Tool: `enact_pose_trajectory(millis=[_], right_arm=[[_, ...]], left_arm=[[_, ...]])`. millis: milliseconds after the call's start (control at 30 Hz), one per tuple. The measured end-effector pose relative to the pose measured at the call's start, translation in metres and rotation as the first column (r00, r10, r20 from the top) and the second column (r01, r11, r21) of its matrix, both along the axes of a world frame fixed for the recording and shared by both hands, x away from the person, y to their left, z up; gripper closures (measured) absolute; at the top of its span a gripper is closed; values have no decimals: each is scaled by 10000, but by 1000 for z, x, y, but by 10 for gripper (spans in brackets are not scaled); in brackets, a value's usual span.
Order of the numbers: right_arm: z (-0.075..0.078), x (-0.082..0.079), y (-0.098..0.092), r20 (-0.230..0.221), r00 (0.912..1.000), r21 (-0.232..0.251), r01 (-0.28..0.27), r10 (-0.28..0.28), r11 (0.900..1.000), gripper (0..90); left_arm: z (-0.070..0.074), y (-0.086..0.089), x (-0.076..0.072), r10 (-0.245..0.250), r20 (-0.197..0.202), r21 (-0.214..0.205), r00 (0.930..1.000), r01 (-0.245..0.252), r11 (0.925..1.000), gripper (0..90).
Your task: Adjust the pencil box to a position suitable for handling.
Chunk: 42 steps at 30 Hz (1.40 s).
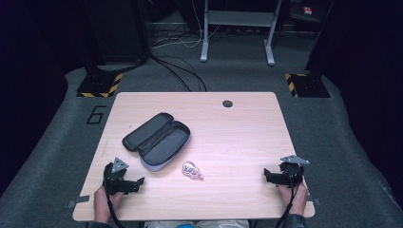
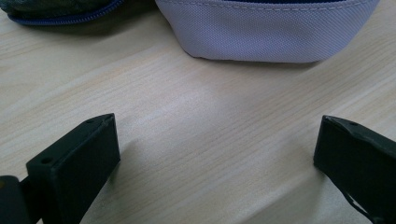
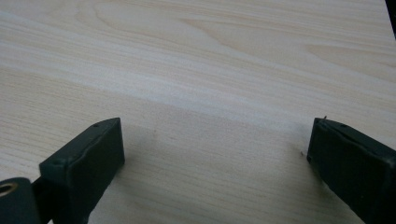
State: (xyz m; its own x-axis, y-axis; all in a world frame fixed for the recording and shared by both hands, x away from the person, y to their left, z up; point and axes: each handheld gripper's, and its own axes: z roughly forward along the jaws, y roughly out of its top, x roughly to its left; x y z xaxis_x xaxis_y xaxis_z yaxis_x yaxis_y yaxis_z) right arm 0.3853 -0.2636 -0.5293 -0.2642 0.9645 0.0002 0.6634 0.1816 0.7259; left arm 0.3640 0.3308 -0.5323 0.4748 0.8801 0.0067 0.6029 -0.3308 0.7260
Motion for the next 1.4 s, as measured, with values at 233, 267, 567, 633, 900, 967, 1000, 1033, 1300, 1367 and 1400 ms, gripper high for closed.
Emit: enact_pose_trajectory(millis=[233,267,567,633,900,967,1000,1033,1300,1367,1400], right_arm=[[1,-1,0,111,9999,123,14,-16,9999,12],[1,-1,0,111,9999,123,14,-16,9999,12],[8,-2,12,-5,9997,285,-225,226,9993,0],[13,-2,19,174,9990,298,-412,407,9987,0],[36,3,63,329,9870,288,-1581,1571,9870,0],[39,4,75,346,9825,301,-1842,1831,9824,0],[39,4,75,346,9825,301,-1842,1831,9824,0],[40,5,79,393,9797,278,-1975,1964,9799,0],[47,6,133,273,9469,516,-3214,3203,9456,0],[46,7,145,327,9334,539,-3586,3573,9319,0],[46,8,151,203,9265,549,-3764,3758,9248,0]], left_arm=[[0,0,0,-17,-14,11,10000,17,10000,1],[0,0,0,-17,-14,11,10000,17,10000,1],[1,0,0,-8,-57,-8,10000,8,10000,2],[1,1,0,-59,-73,39,10000,60,10000,2],[-1,0,0,28,27,-50,10000,-28,10000,2],[-1,0,0,36,14,-49,10000,-36,10000,2],[-1,0,0,35,19,-43,10000,-34,10000,2],[-1,0,0,36,20,-44,10000,-36,10000,2],[-1,0,0,34,21,-44,10000,-34,10000,2],[-1,0,0,35,20,-47,10000,-35,10000,2],[-1,0,0,32,20,-43,10000,-32,10000,2]])
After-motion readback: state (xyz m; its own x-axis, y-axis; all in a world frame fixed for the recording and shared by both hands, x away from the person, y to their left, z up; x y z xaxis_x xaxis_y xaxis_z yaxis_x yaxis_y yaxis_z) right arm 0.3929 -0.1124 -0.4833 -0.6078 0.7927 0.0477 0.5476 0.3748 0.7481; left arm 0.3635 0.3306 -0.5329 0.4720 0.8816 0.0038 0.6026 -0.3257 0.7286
